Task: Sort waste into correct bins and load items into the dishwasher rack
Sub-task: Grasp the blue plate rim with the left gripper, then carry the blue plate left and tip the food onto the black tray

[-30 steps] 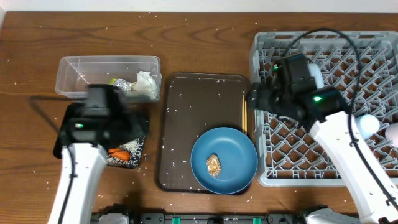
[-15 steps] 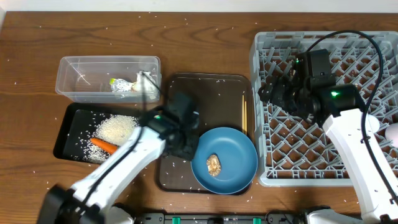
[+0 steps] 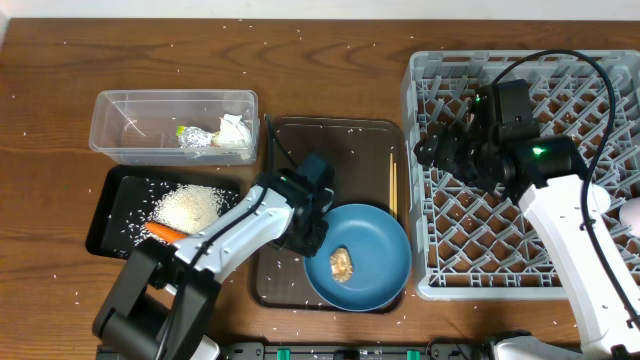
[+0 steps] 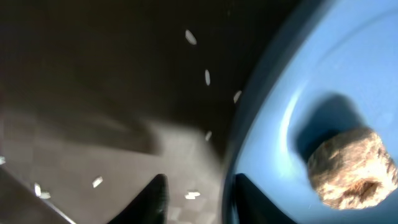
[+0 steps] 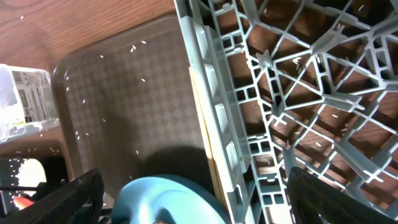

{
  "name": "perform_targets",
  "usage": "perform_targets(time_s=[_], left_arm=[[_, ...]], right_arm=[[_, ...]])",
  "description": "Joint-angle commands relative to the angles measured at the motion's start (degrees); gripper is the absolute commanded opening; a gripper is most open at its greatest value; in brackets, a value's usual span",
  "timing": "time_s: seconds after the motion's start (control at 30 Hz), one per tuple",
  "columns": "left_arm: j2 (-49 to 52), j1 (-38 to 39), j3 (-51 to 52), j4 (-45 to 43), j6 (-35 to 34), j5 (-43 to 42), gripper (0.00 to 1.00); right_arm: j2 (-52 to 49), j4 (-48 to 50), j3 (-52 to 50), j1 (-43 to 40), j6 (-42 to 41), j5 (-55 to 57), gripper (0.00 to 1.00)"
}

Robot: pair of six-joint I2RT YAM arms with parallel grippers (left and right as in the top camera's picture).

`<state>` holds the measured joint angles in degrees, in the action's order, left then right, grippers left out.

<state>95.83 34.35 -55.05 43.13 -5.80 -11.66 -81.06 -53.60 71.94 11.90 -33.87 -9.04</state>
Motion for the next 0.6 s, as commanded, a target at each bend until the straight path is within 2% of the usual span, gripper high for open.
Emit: perform_targets(time_s=[0.0,0.1,0.13,0.17,0.37,0.57], left_arm=[[0.9,0.1,-0.3,-0.5,2.2,0.5,0.28],[0.9,0.1,-0.3,-1.1,4.4,0.5,0.19],[0.9,0.1,-0.3,-1.2,5.9,0.5,0.10],[0.9,0.1,-0.3,-1.2,7.0,0.5,0.06],[0.3,-1.5,-0.5,0.7,8.5,2.3,0.06],[-4.2,-7.1,-8.0,13.7,4.3,7.0,0.06]], right_arm=[[0.0,-0.2,0.3,-0.6,1.3,-0.2,0.87],[0.0,-0.5,0.3,-0.6,1.4,-0.2,0.87],[0.0,-0.6,0.3,-0.6,1.4,-0.2,0.87],[0.0,-0.7,0.3,-0.6,1.4,-0.2,0.87],[0.0,-1.5,0.3,-0.6,2.8,-0.2,0.87],[0.0,-1.5,0.3,-0.6,3.3,-0.2,0.87]])
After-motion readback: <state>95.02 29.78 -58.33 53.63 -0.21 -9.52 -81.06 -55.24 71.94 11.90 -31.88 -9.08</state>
